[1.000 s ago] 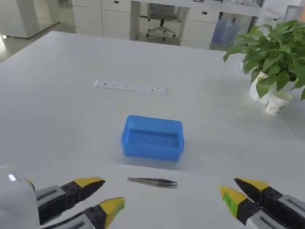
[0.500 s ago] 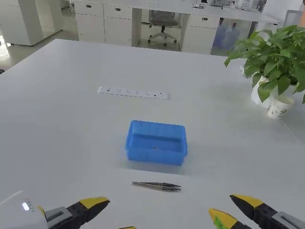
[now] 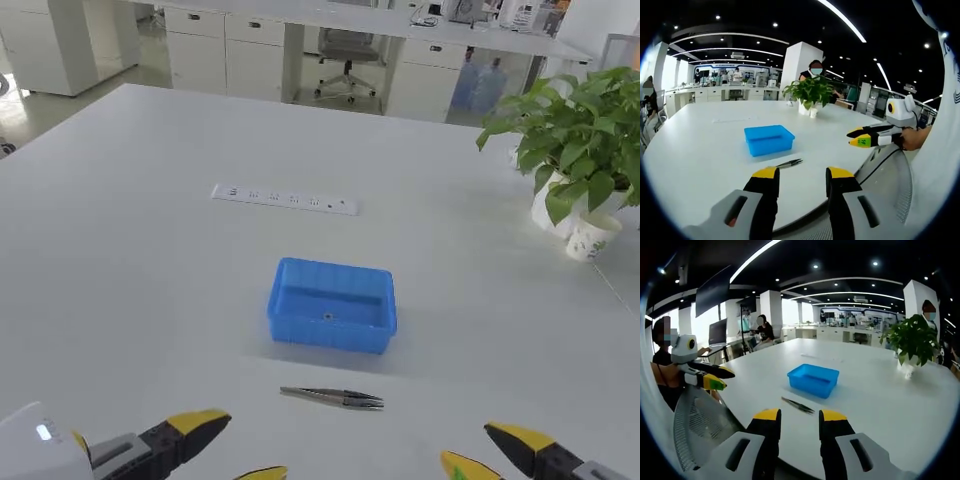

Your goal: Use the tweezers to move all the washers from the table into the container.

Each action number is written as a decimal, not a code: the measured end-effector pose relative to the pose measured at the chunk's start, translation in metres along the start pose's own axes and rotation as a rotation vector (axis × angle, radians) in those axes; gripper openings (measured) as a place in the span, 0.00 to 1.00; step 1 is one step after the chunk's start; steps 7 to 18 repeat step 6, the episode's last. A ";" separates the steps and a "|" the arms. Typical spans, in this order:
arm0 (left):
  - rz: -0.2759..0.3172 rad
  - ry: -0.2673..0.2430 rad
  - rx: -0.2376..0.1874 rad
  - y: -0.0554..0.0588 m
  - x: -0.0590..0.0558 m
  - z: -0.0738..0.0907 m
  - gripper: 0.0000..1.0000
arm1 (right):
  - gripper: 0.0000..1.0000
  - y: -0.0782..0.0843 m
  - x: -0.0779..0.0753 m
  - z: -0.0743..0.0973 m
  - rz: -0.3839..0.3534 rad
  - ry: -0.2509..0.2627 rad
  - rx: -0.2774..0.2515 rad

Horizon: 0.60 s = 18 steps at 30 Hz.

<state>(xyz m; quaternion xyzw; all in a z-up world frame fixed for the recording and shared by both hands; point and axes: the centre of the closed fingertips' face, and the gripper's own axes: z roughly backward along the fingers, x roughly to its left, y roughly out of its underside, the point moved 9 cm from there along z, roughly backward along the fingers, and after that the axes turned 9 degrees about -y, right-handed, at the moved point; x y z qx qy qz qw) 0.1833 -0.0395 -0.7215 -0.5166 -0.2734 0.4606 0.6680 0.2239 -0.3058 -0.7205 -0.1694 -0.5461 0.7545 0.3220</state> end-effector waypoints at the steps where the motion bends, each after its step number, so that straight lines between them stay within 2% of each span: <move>1: 0.002 0.000 -0.001 0.000 0.000 0.000 0.41 | 0.31 0.000 0.000 0.000 0.000 0.002 0.000; 6: 0.020 -0.001 -0.006 -0.001 0.001 0.000 0.41 | 0.31 0.000 -0.001 0.001 -0.010 0.008 -0.005; 18: 0.020 -0.001 -0.006 -0.001 0.001 0.000 0.41 | 0.31 0.000 -0.001 0.001 -0.010 0.008 -0.005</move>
